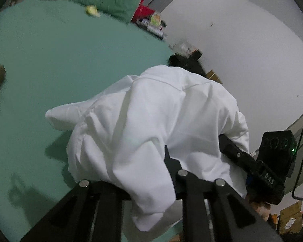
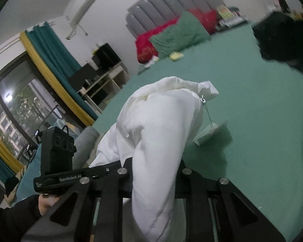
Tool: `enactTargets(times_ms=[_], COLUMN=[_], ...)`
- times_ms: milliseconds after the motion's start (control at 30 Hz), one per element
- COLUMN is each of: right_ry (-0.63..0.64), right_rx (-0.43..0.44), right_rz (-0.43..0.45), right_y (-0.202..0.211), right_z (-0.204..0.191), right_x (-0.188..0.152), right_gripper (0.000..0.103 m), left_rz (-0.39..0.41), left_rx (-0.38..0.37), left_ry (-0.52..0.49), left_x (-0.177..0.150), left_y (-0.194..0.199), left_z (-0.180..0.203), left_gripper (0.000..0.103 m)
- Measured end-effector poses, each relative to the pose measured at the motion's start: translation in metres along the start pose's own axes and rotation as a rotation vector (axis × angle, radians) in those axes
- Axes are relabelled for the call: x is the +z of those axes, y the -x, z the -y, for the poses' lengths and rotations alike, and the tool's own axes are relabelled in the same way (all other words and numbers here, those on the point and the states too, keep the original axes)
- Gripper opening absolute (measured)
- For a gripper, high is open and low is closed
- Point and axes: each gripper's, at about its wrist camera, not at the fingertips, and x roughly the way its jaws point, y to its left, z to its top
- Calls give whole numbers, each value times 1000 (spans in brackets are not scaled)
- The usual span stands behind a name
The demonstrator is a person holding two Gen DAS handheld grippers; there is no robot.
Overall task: Fold large clothes
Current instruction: 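Carry the white jacket bundle with the right gripper onto the grey clothes stack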
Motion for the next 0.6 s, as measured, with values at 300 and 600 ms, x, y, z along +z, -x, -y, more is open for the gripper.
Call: enactTargets(times_ms=[300, 600], right_ry=[77, 161], right_rx=[85, 188], right_rz=[88, 95], right_y=[3, -38], right_z=[-98, -195], right_x=[33, 55], right_gripper=[17, 17], left_rz=[137, 251], left_rx=[5, 120], left_ry=[-59, -115], left_x=[23, 40], left_y=[115, 229], left_z=[7, -16], left_gripper=[15, 16])
